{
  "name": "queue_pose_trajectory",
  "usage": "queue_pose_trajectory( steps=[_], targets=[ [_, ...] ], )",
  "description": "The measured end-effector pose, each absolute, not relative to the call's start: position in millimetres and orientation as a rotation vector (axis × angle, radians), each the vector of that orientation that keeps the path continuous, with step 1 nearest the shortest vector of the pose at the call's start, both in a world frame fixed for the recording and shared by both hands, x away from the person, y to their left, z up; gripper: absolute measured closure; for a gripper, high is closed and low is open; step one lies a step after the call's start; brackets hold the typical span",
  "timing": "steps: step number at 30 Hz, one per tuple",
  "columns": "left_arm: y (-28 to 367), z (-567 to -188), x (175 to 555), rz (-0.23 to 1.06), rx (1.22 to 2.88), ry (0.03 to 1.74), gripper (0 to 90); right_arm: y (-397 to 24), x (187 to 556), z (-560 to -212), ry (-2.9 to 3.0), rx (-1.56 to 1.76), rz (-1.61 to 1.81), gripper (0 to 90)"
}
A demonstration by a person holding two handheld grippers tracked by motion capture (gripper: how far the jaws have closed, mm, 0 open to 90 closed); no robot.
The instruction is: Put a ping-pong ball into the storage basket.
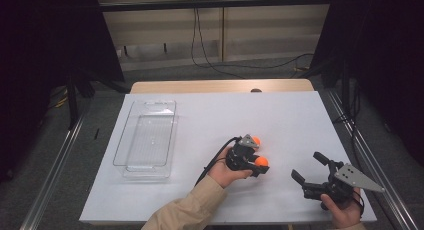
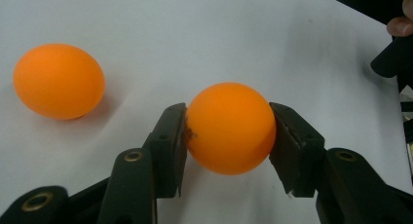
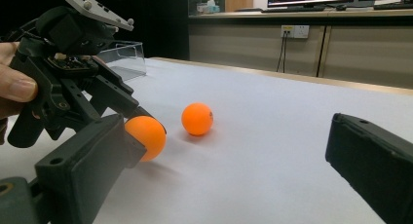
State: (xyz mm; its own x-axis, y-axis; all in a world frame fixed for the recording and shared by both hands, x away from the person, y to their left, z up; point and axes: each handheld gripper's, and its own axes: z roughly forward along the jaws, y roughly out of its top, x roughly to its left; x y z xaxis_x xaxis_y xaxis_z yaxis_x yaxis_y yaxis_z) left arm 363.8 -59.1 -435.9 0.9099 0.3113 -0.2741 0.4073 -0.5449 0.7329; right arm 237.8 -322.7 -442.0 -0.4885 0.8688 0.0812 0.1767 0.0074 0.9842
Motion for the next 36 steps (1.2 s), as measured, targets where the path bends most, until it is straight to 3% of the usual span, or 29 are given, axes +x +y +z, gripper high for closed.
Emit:
queue_pose_trajectory(
  steps=[36],
  targets=[
    [-29,-427,369,-0.097,2.187,0.549,51.0,-321,239,-442,1.713,1.077,1.525,1.4]
  ],
)
